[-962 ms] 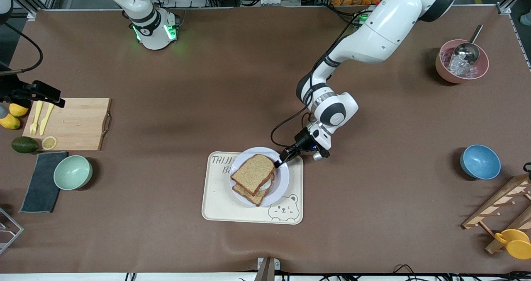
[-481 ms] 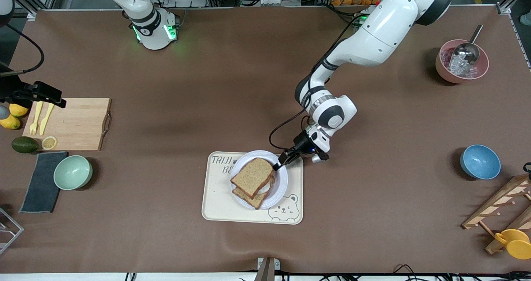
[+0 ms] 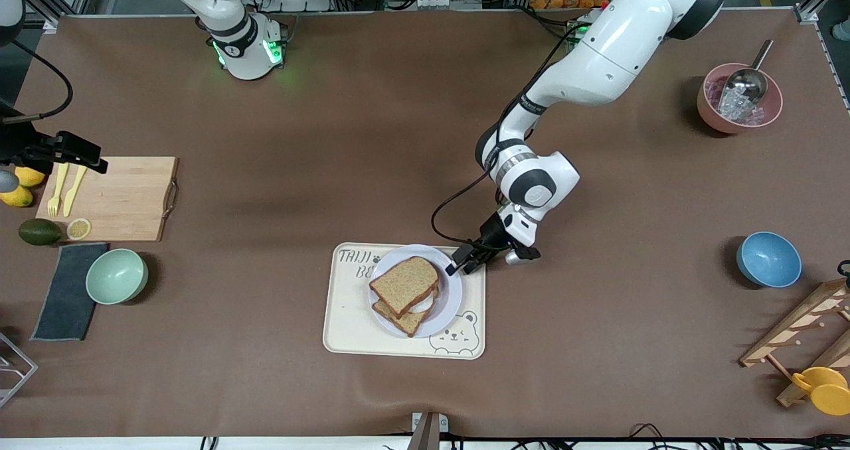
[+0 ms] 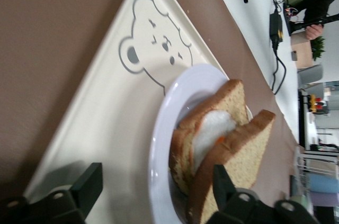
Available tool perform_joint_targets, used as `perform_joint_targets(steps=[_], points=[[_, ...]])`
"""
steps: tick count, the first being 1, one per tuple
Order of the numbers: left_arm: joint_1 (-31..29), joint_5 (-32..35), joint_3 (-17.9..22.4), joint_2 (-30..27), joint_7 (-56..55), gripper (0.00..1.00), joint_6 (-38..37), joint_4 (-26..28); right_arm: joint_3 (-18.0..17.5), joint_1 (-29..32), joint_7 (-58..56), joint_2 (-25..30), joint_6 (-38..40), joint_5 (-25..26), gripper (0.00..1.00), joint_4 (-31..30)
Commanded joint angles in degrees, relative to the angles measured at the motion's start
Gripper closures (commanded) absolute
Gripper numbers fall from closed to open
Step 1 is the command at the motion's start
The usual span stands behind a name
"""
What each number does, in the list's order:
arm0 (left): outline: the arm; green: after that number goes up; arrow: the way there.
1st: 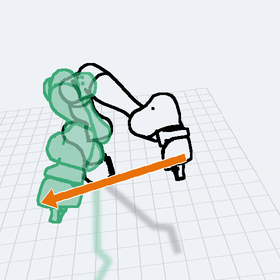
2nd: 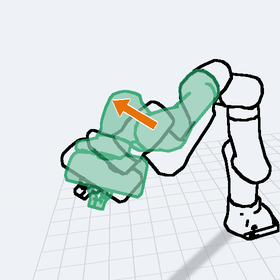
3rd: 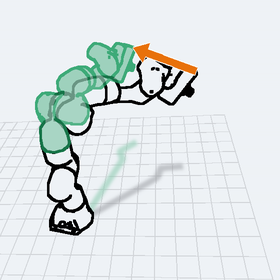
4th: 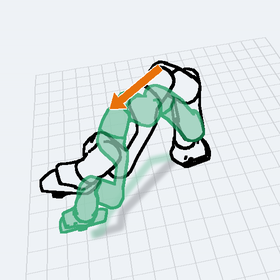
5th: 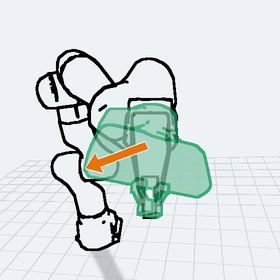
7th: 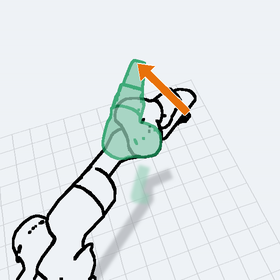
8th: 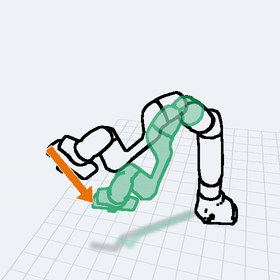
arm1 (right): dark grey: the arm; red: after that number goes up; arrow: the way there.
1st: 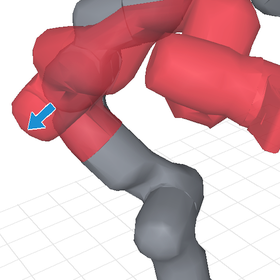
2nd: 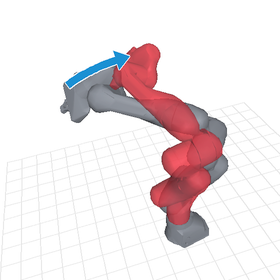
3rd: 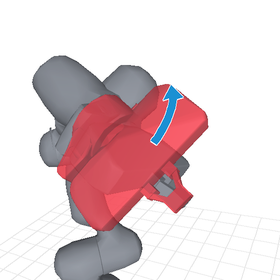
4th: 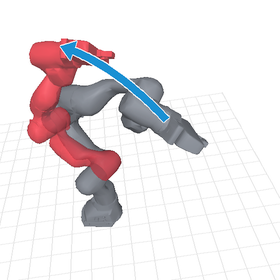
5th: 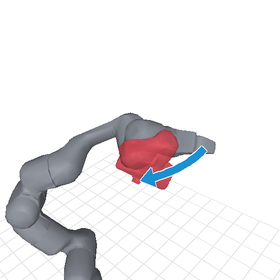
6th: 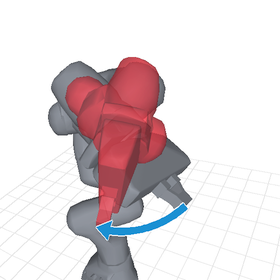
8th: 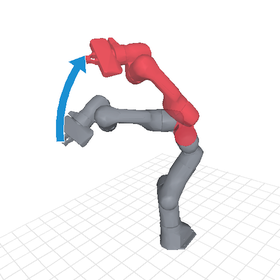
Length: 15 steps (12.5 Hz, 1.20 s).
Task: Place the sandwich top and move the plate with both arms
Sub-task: 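Slide the plate onto the white bear tray with the left gripper, then open the left gripper and lift it away from the plate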
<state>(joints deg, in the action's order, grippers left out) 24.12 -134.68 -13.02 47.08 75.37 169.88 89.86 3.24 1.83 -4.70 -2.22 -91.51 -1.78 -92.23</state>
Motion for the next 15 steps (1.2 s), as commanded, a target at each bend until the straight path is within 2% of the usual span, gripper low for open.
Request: perform_joint_targets(steps=[1, 5, 7, 15], points=[[0.1, 1.7, 0.2, -2.9, 0.1, 0.00, 6.0, 0.5, 0.2, -0.7, 1.3, -0.2, 0.2, 1.2, 0.00, 0.1], [0.7, 3.0, 0.3, -5.9, 0.7, 0.00, 14.8, 0.5, 0.3, -0.8, 1.3, -0.3, 0.2, 1.2, 0.00, 0.2], [-0.1, 10.5, 0.0, -6.2, 0.7, 0.00, 19.6, 0.8, 0.2, -0.9, 1.3, -0.4, 0.2, 1.2, 0.00, 0.3], [-8.3, 23.8, 0.2, -6.0, 0.9, 0.00, 21.1, 2.2, 0.3, -0.4, 1.2, -0.6, 0.1, 1.2, 0.00, 0.2]])
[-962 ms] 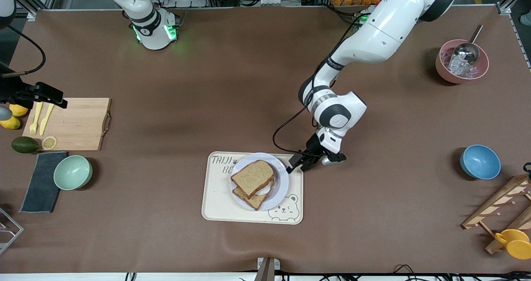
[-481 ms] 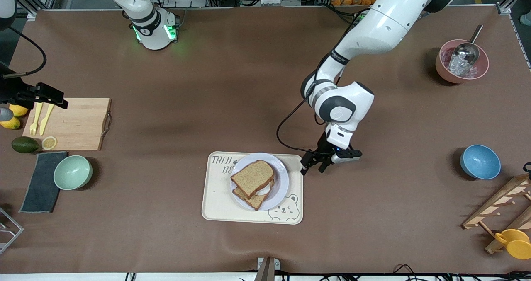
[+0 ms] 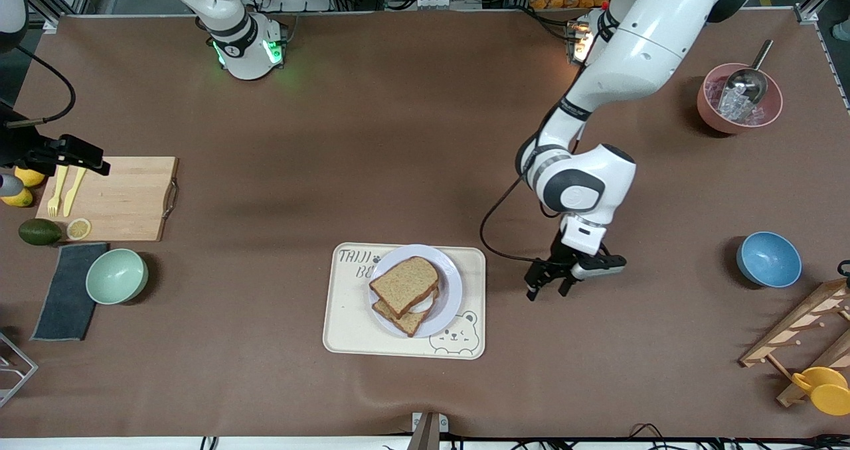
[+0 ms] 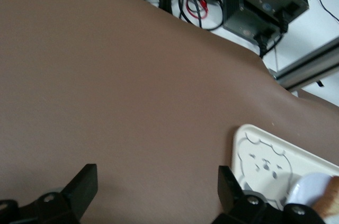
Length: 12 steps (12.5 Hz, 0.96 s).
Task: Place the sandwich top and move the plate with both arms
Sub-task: 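Open the left gripper and lift it away from the plate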
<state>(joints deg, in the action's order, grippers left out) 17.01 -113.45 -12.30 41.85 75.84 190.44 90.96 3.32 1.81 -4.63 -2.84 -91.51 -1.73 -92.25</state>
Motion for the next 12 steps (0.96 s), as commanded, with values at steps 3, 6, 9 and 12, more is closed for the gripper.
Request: perform_joint_targets(steps=[3, 6, 9, 12], points=[[-3.2, 9.1, -0.5, -0.1, 0.4, 0.00, 0.5, 1.0, 0.2, -0.6, 1.2, 0.0, 0.2, 1.0, 0.00, 0.3], [-9.4, 13.3, -2.2, -0.7, 6.3, 0.00, -3.0, 3.3, 0.2, -0.7, 1.2, 0.0, 0.1, 1.0, 0.00, 0.3], [-12.2, 18.5, -1.2, -5.3, 6.2, 0.00, -10.3, 9.5, 0.2, -0.7, 1.2, 0.0, 0.1, 1.0, 0.00, 0.3], [-13.1, 24.7, 0.2, -7.3, 3.5, 0.00, -14.7, 13.2, 0.2, -0.7, 1.2, 0.0, 0.1, 1.0, 0.00, 0.2]])
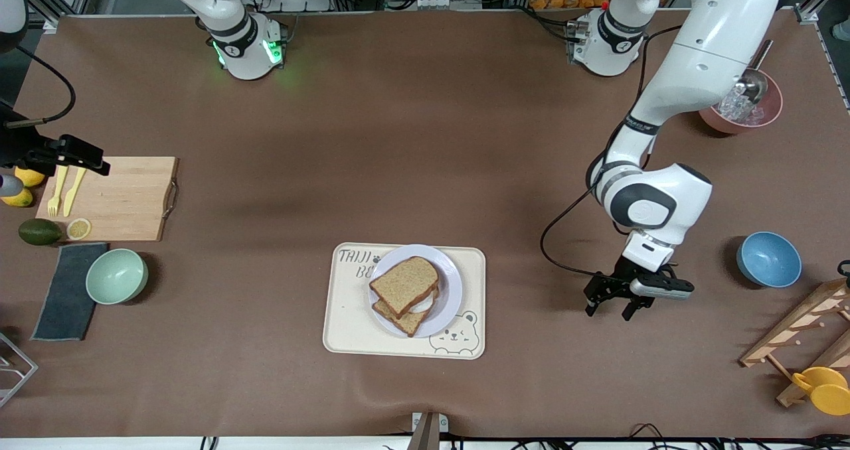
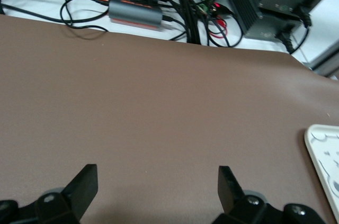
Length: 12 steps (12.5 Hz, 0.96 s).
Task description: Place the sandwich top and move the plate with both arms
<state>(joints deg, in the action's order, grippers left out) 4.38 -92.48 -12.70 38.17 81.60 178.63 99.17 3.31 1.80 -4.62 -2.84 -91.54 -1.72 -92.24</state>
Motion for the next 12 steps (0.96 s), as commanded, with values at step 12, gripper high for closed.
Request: perform_joint_targets(steps=[12], points=[[1.3, 40.1, 11.7, -13.4, -33.4, 0.00, -19.2, 15.0, 0.2, -0.1, 1.2, -0.5, 0.3, 1.0, 0.00, 0.0]])
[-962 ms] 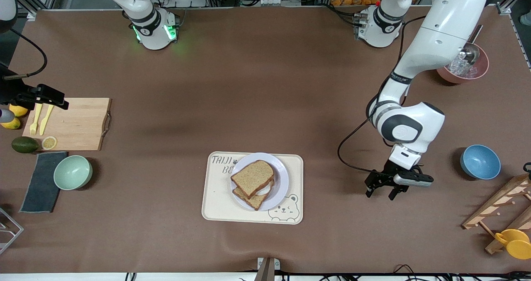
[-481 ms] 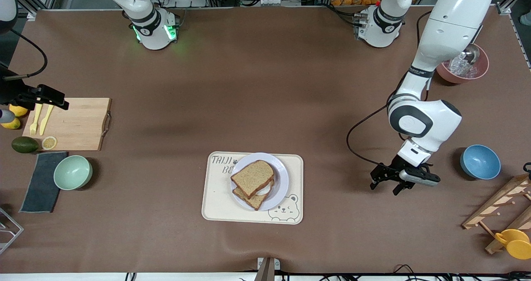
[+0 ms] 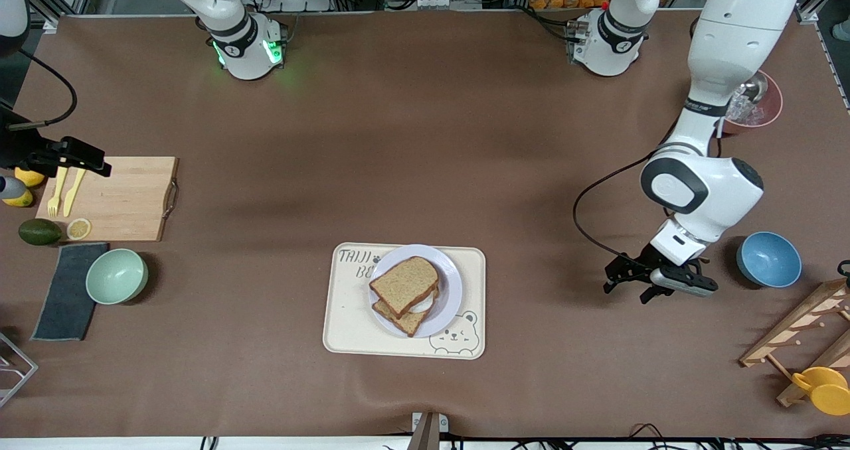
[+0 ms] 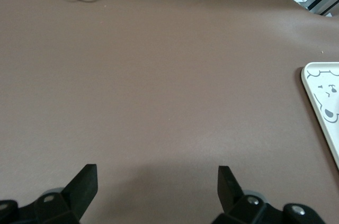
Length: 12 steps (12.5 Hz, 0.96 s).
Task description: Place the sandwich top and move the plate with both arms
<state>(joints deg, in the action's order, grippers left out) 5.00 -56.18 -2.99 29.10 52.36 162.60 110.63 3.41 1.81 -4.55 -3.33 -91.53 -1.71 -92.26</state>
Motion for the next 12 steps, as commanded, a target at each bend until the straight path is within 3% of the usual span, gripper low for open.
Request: perform_joint_targets(steps=[1, 6, 10, 12], points=[[0.7, 6.9, 2.9, -5.5, -7.1, 0.00, -5.2, 4.0, 0.1, -0.1, 1.1, 0.0, 0.3, 1.0, 0.00, 0.1], [0.6, 29.0, 6.6, -12.2, -28.6, 0.00, -19.7, 2.9, 0.2, -0.1, 1.2, 0.0, 0.5, 0.9, 0.00, 0.1], [0.3, 46.6, 6.9, -17.3, -43.6, 0.00, -36.5, -3.5, 0.2, -0.2, 1.2, 0.0, 0.5, 0.9, 0.00, 0.0], [0.3, 50.4, 6.7, -21.3, -48.7, 0.00, -45.2, -5.9, 0.2, -0.1, 1.2, 0.0, 0.6, 0.9, 0.00, 0.1]])
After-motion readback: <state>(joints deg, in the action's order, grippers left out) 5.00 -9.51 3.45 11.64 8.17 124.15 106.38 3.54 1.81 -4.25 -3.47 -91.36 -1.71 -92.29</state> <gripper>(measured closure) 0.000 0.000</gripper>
